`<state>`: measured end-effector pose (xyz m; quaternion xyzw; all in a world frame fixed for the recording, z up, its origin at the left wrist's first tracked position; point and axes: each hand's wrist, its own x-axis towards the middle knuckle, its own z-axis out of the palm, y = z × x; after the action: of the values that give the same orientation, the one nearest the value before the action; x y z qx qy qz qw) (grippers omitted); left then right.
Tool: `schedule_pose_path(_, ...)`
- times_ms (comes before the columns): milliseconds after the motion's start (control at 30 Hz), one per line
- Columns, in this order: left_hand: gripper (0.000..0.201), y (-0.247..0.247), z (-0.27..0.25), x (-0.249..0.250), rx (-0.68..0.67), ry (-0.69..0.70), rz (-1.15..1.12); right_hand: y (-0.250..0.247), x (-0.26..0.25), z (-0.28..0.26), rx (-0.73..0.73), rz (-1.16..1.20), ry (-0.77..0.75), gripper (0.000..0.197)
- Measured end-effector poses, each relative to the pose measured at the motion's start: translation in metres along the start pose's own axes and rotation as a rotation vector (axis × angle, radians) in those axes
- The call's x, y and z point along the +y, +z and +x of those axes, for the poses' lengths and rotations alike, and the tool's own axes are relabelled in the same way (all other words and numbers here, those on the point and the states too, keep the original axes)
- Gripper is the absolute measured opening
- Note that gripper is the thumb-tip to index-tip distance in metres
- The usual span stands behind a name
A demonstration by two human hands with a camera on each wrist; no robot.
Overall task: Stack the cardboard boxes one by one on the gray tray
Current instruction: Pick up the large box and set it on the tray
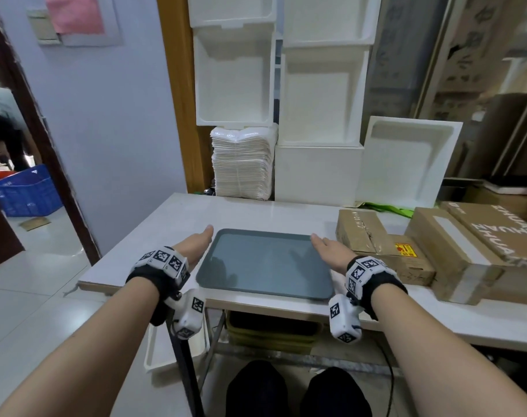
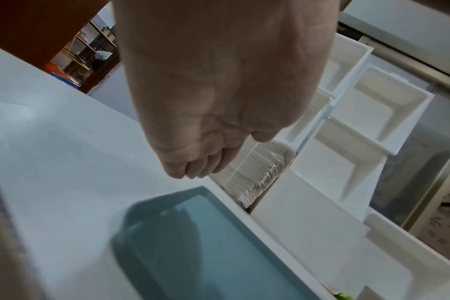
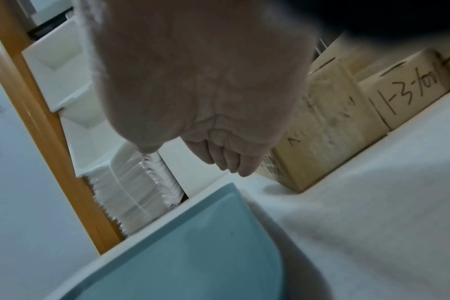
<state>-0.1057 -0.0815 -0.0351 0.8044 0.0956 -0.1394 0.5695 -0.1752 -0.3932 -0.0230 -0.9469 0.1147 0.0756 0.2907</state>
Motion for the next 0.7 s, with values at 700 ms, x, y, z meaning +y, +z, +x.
schedule_pose_path(700,0.045,0.274,-0.090,0.192,-0.539,0.338,-0.057,-0.189,0.120,-0.126,0.367,0.199,0.134,0.067)
